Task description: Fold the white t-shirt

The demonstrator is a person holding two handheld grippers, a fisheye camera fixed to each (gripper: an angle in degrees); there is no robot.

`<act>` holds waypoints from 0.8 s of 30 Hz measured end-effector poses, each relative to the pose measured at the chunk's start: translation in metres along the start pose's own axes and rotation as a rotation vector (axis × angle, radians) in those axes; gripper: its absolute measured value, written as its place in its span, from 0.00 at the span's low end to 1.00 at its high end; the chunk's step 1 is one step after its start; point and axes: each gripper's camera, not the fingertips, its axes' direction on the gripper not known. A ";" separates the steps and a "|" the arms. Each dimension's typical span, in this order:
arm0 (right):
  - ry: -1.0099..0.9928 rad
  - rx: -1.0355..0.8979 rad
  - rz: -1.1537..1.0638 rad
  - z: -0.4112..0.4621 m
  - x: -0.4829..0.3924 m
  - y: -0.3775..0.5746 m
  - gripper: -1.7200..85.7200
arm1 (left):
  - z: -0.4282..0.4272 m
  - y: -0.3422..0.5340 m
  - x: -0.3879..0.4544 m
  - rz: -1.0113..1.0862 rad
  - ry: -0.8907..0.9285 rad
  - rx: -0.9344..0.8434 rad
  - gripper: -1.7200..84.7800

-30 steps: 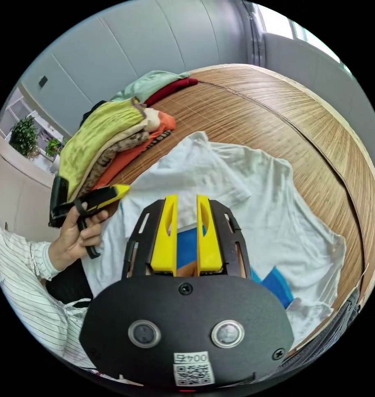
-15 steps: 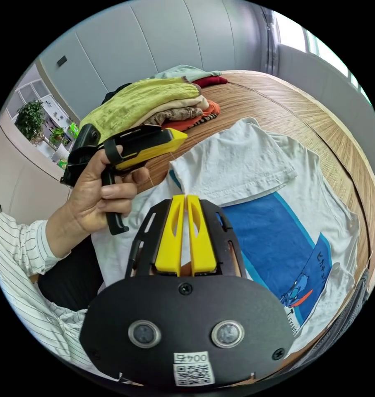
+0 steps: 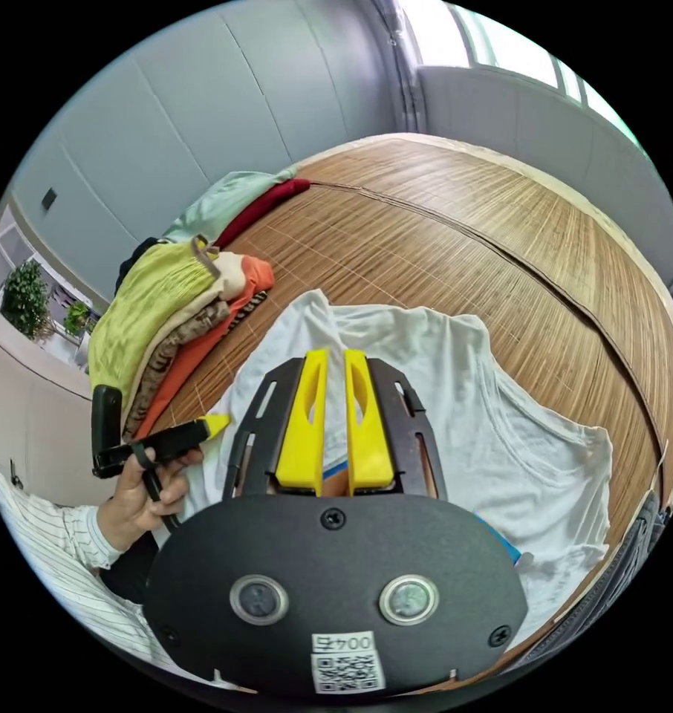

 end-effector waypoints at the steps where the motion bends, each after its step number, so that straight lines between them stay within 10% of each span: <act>1: 0.034 -0.023 -0.005 0.006 -0.001 -0.001 0.08 | 0.000 0.000 -0.003 -0.011 0.009 0.006 0.02; 24: 0.007 -0.167 -0.078 0.022 0.046 -0.023 0.10 | 0.033 0.004 -0.011 0.013 0.094 -0.026 0.02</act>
